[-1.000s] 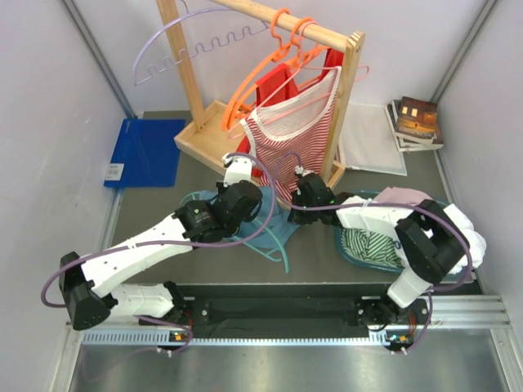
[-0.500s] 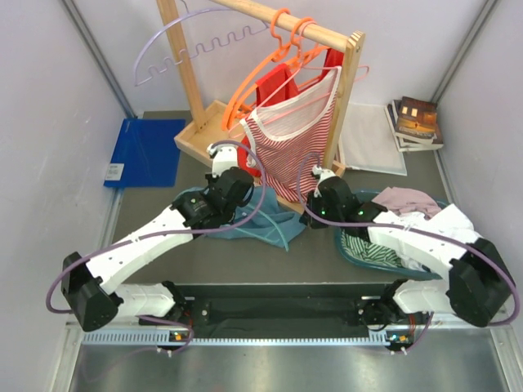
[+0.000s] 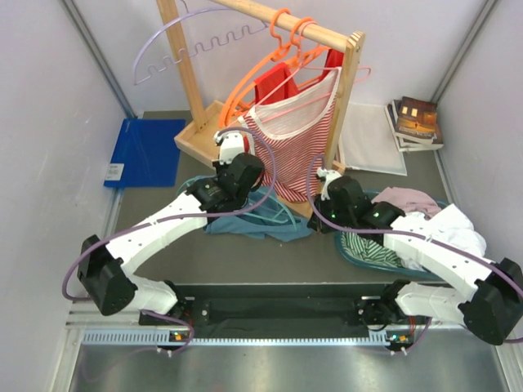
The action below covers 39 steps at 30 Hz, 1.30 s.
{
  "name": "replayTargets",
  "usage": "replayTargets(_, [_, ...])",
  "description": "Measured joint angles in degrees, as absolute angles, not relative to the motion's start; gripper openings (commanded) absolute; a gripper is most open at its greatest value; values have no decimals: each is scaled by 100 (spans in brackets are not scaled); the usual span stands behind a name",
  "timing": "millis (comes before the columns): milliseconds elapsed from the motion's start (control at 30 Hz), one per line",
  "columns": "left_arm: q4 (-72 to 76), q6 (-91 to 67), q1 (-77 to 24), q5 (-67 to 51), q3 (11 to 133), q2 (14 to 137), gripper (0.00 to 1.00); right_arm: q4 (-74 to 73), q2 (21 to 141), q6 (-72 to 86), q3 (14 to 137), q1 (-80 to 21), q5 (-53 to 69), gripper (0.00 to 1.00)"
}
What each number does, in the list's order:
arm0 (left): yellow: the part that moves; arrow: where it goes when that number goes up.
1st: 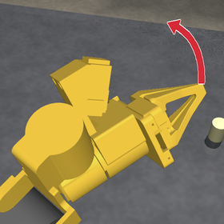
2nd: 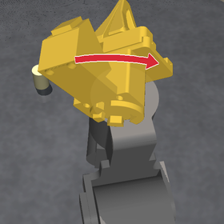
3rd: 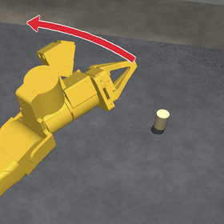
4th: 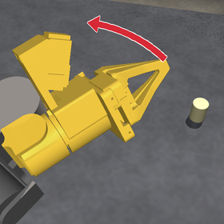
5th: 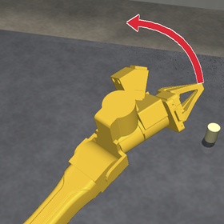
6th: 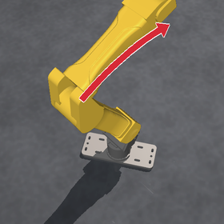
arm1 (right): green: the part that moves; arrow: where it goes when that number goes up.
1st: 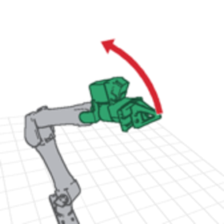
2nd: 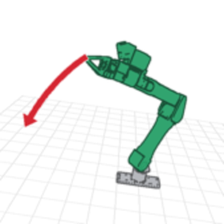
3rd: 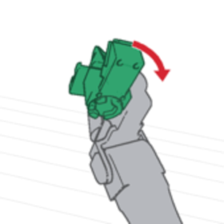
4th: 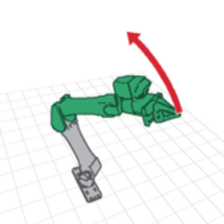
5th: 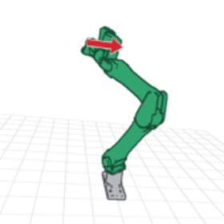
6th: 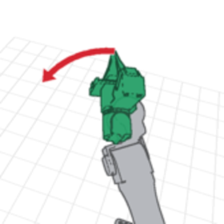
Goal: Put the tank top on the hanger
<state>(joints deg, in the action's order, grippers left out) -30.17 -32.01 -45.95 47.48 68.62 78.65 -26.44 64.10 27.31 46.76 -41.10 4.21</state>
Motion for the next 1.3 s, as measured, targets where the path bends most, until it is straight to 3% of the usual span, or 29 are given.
replayTargets(767, [-2598, -3291, -4530, 5207, 6936, 8038, 0, -3760, 6125, 2635, 5474, -4110, 1111, 0])
replayTargets(1300, [-2416, -3500, -4530, 4939, 6678, 7959, 0, -3723, 6265, 2705, 5638, -4110, 1203, 0])
